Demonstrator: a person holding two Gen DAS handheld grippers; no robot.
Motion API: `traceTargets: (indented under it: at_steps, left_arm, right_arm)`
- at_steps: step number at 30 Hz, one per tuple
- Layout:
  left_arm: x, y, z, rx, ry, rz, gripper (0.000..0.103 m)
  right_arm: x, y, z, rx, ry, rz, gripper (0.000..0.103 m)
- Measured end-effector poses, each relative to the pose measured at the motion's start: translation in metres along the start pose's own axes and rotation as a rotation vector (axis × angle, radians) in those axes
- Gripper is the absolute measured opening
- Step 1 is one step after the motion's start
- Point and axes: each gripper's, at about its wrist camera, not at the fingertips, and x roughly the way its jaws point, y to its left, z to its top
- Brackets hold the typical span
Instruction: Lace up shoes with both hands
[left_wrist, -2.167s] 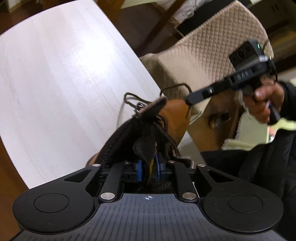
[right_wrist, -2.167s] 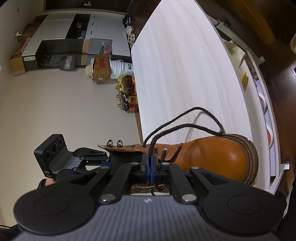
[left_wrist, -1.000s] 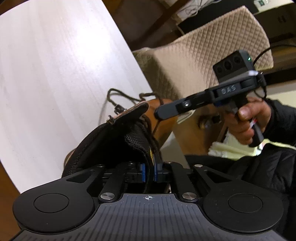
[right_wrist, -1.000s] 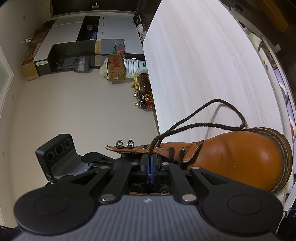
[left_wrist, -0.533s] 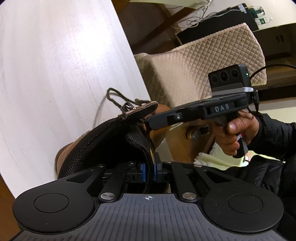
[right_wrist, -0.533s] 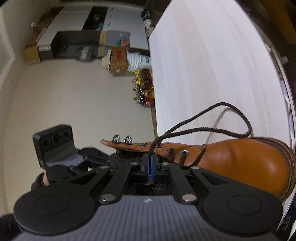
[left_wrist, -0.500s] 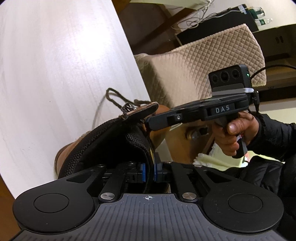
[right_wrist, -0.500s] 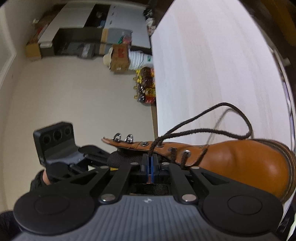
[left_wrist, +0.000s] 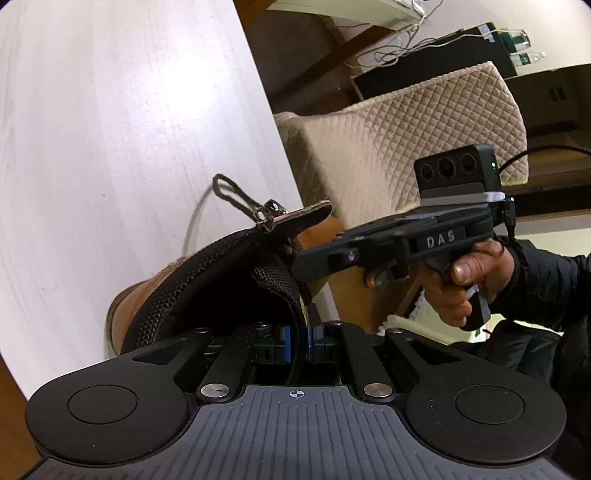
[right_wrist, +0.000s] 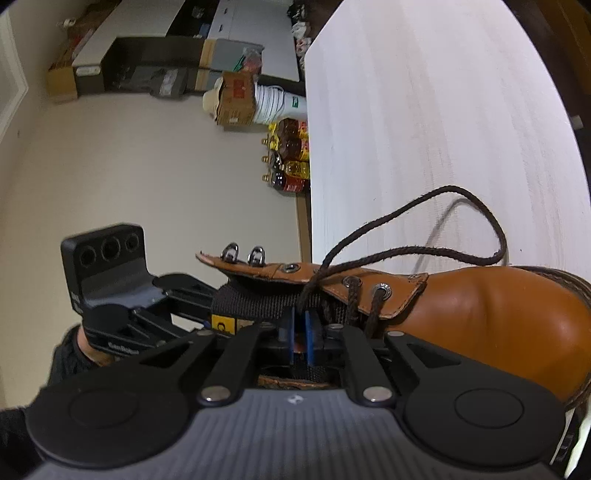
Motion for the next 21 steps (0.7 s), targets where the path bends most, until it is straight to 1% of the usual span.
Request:
traceTargets:
  at_steps: [3, 4, 5, 7, 10, 11, 12, 15, 17, 21]
  left_arm:
    - [0.001, 0.001, 0.000, -0.001, -0.001, -0.002, 0.008]
    - [0.002, 0.001, 0.000, -0.001, -0.002, -0.001, 0.008]
    - [0.002, 0.001, 0.001, -0.002, -0.004, 0.001, 0.008]
    - [0.004, 0.001, 0.000, 0.003, 0.002, 0.001, 0.008]
    - [0.004, 0.004, 0.001, -0.018, -0.015, -0.010, 0.008]
    - [0.003, 0.005, 0.001, -0.025, -0.020, -0.011, 0.008]
    - [0.004, 0.006, 0.002, -0.031, -0.021, -0.014, 0.008]
    - [0.005, 0.010, 0.002, -0.052, -0.022, -0.030, 0.008]
    - [0.006, 0.013, 0.002, -0.071, -0.026, -0.042, 0.008]
    - [0.007, 0.018, 0.003, -0.097, -0.028, -0.059, 0.008]
  right_arm:
    - [-0.002, -0.004, 0.002, 0.045, -0.017, 0.012, 0.009]
    - [-0.001, -0.003, 0.003, 0.042, -0.016, 0.008, 0.007]
    - [0.001, -0.002, 0.002, 0.035, -0.012, -0.001, 0.004]
    - [0.005, 0.001, 0.000, 0.007, 0.017, -0.012, 0.004]
    - [0.004, 0.005, -0.001, -0.031, 0.044, -0.025, 0.005]
    - [0.000, 0.004, 0.002, -0.014, 0.034, -0.027, 0.009]
    - [-0.005, 0.003, 0.003, -0.001, 0.015, -0.035, 0.010]
    - [-0.019, 0.001, 0.001, 0.015, -0.018, -0.049, 0.010]
    - [-0.019, 0.004, -0.005, -0.003, 0.009, -0.047, 0.011]
    - [-0.007, 0.012, -0.017, -0.052, 0.067, -0.072, 0.012]
